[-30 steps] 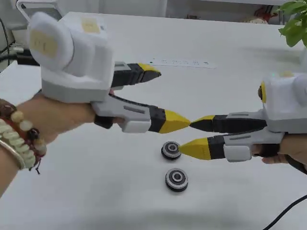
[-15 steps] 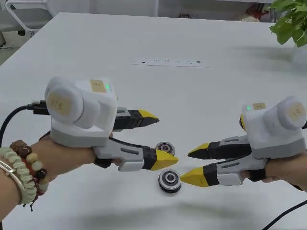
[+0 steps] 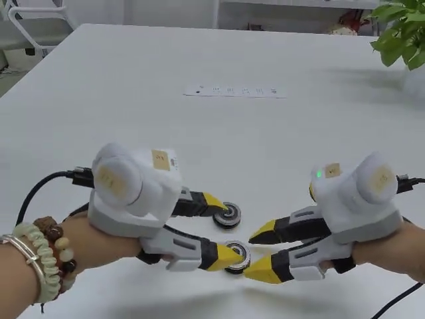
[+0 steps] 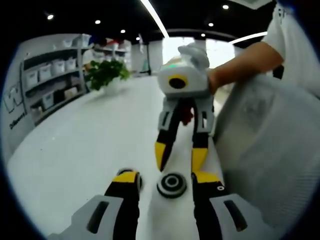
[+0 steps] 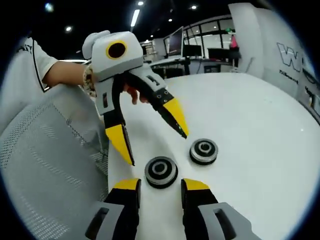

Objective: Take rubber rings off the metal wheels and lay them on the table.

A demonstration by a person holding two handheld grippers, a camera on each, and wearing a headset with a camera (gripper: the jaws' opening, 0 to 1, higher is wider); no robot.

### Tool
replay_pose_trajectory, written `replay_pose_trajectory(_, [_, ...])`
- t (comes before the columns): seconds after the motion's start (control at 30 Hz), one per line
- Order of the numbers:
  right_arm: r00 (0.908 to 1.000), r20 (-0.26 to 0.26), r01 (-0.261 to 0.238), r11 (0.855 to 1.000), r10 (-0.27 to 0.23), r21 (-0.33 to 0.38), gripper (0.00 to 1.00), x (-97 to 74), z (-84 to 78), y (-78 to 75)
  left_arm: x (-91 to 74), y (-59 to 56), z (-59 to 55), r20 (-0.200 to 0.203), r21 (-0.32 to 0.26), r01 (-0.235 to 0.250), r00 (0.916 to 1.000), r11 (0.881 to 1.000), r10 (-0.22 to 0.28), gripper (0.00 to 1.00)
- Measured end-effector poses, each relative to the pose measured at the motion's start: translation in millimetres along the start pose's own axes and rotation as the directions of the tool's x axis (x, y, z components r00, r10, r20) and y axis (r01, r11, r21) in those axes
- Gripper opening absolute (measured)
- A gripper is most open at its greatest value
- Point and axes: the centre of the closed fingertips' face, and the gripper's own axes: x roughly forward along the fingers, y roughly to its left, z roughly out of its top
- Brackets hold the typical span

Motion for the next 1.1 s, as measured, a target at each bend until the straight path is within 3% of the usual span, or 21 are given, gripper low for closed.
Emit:
replay_pose_trajectory(0.4, [0.9996,-0.028,0.005,0.999,-0.006,-0.038,0.24,4.5,-3.5,0.6,8.9,-0.8,-12.5,-0.037,-0.003,-0.001,0.9993,1.0,0.001,0.25])
replay_pose_trajectory(0.7, [0.9995,-0.024,0.019,0.999,-0.02,-0.039,0.23,5.0,-2.6,-2.2,13.7,-6.5,-18.1,-0.044,-0.002,0.018,0.9989,1.0,-0.018,0.19])
replay_pose_trajectory(0.83, [0.9995,-0.022,0.021,0.999,-0.022,-0.04,0.23,5.7,-1.9,-2.4,15.8,-5.2,-20.2,-0.022,-0.016,0.026,0.9994,1.0,-0.026,0.16])
replay_pose_trajectory(1.1, [0.9996,-0.02,0.019,0.999,-0.02,-0.046,0.22,6.6,-1.8,-2.0,12.9,-3.2,-17.8,0.072,-0.055,0.032,0.997,0.998,-0.028,0.14])
